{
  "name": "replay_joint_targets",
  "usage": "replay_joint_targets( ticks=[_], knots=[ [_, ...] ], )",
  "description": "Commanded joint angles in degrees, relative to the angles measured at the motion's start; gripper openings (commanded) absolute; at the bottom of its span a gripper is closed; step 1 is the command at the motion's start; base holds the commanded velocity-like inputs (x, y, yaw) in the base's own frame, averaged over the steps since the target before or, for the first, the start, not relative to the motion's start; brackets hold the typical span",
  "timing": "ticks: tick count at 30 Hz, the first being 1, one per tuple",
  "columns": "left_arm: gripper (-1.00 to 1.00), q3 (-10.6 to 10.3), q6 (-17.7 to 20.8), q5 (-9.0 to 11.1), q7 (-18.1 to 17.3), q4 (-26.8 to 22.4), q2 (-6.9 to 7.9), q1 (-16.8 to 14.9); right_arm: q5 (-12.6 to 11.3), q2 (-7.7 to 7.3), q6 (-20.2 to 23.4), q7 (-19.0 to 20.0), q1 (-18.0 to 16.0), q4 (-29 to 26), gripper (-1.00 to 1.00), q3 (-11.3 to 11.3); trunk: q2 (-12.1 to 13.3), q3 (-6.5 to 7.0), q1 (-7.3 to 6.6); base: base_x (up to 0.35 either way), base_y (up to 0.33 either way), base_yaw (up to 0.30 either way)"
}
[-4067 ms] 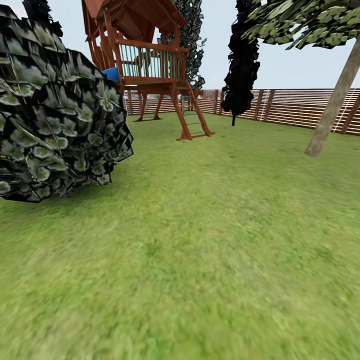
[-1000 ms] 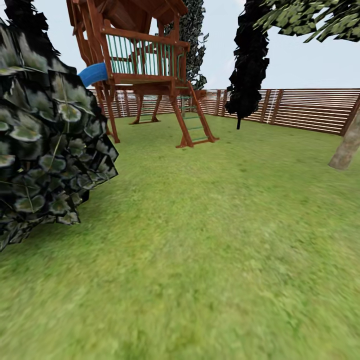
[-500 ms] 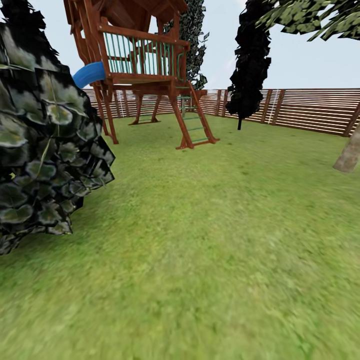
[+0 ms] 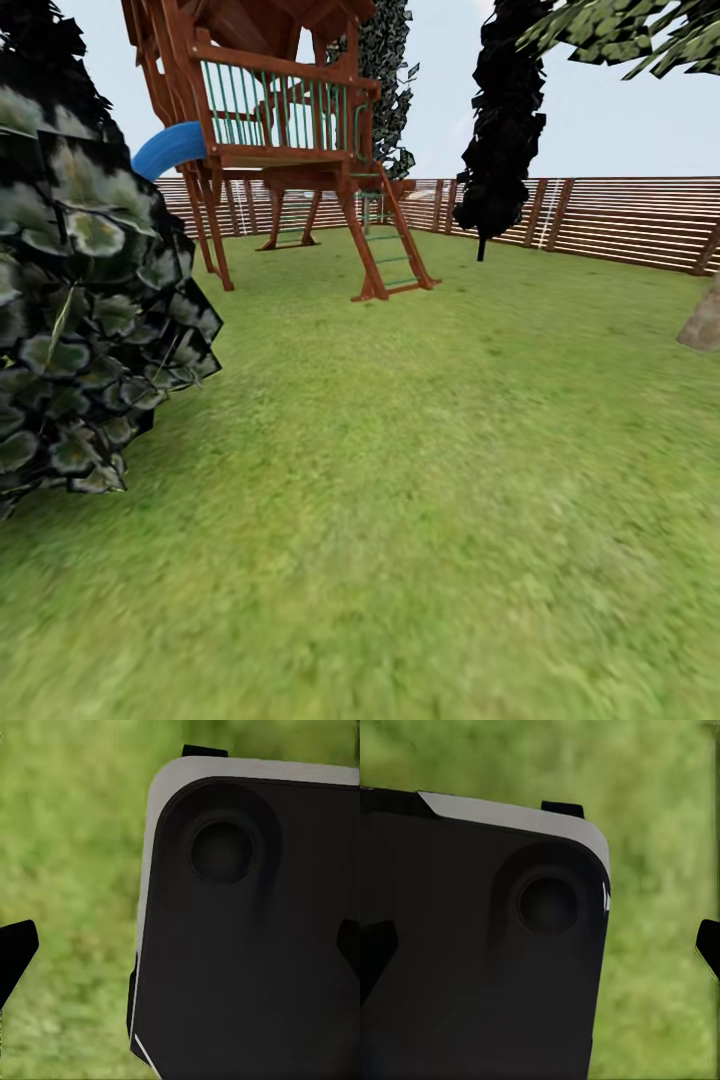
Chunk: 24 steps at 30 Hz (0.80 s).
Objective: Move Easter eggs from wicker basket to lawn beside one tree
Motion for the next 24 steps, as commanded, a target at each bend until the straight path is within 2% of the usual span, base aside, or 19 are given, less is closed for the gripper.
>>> replay_joint_targets(
  ticks=[1,24],
  knots=[
    [1.0,0.28,-0.19,0.05,-0.03,0.06,-0.01,-0.04,0.52,-0.02,-0.15,-0.04,-0.04,0.04,1.0,0.0,-0.02,-0.05,0.03,0.324,0.0,0.0],
    [1.0,0.28,-0.19,0.03,-0.03,0.06,-0.01,-0.04,0.52,0.03,-0.15,-0.04,-0.03,0.1,1.0,0.04,-0.02,-0.05,0.03,0.324,0.0,0.0]
  ],
)
